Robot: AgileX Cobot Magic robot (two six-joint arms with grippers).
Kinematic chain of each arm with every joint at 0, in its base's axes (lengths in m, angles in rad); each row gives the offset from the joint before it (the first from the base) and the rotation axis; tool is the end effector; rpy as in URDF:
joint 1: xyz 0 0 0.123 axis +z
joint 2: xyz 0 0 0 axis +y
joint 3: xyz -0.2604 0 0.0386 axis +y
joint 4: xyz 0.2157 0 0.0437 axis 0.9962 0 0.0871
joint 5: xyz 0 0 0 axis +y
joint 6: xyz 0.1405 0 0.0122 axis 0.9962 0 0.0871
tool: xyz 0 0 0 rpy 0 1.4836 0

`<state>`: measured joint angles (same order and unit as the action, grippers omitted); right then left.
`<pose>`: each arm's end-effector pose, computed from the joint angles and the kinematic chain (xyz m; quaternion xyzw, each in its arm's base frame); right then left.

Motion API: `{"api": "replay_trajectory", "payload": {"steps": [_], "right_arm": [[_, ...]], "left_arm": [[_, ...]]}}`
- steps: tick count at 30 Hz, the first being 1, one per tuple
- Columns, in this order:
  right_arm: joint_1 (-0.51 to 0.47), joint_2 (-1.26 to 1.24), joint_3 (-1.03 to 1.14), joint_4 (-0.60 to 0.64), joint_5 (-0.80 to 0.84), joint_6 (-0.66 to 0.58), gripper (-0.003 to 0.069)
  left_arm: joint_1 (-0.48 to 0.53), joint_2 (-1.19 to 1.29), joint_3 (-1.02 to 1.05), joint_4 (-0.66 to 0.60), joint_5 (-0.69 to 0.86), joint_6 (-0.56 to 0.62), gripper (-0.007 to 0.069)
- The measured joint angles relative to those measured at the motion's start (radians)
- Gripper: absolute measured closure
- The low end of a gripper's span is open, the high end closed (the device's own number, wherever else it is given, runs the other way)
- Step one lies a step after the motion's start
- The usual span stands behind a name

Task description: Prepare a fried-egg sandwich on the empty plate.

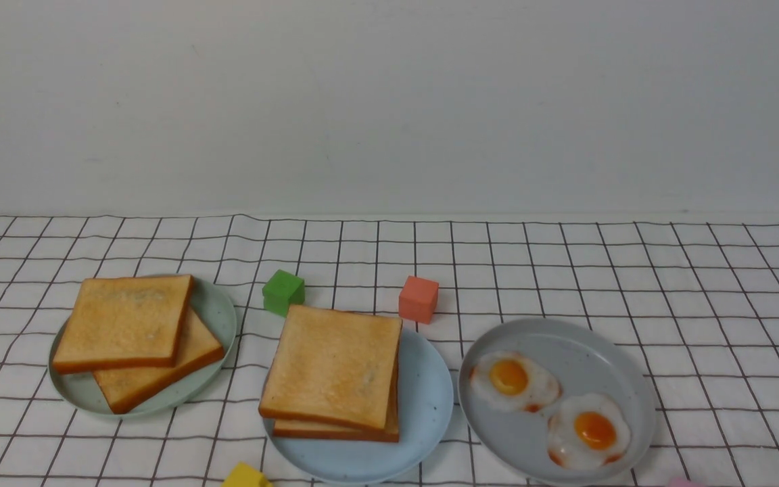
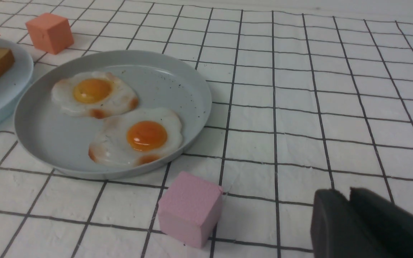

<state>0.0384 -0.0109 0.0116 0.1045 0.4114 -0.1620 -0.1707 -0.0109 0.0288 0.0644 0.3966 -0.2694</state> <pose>0.0882 0.0093 0.1575 -0.0546 0.8097 0.0088 0.5843 0.0885 -0.0117 0.1533 -0.0232 0.8123 -0.1003 0.5741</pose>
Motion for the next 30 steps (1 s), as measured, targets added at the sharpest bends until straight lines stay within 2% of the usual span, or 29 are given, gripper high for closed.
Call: {"api": "replay_trajectory", "payload": {"steps": [30], "right_arm": [[0.0, 0.0, 0.001, 0.0, -0.003, 0.0, 0.0542]], "left_arm": [[0.0, 0.0, 0.0, 0.0, 0.0, 0.0, 0.0587]]}}
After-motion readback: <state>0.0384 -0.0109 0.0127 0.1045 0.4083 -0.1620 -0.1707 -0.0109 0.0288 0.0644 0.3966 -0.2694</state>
